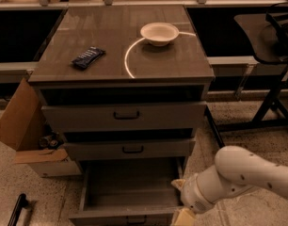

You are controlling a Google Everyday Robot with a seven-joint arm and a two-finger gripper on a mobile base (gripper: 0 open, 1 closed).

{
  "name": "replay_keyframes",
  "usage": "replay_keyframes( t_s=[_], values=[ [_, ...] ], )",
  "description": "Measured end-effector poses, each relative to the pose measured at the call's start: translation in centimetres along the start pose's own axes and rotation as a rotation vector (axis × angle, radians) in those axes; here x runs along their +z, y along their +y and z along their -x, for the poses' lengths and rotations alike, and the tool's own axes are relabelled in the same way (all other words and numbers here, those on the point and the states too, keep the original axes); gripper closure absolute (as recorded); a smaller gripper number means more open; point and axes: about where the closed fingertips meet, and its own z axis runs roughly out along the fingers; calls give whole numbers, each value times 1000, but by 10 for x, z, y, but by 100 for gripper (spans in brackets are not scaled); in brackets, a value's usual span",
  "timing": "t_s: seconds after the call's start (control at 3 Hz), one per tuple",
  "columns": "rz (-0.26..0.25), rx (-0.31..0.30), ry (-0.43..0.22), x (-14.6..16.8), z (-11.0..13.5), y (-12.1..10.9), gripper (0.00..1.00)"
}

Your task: Close bottom drawer

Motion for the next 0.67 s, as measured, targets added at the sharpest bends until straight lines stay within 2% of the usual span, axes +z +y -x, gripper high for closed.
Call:
replay_keyframes(
  t_s=[0.33, 0.67],
  values=[
    [80, 25, -52, 67, -15, -8, 0],
    [136, 59, -70, 91, -26, -2, 0]
  ],
)
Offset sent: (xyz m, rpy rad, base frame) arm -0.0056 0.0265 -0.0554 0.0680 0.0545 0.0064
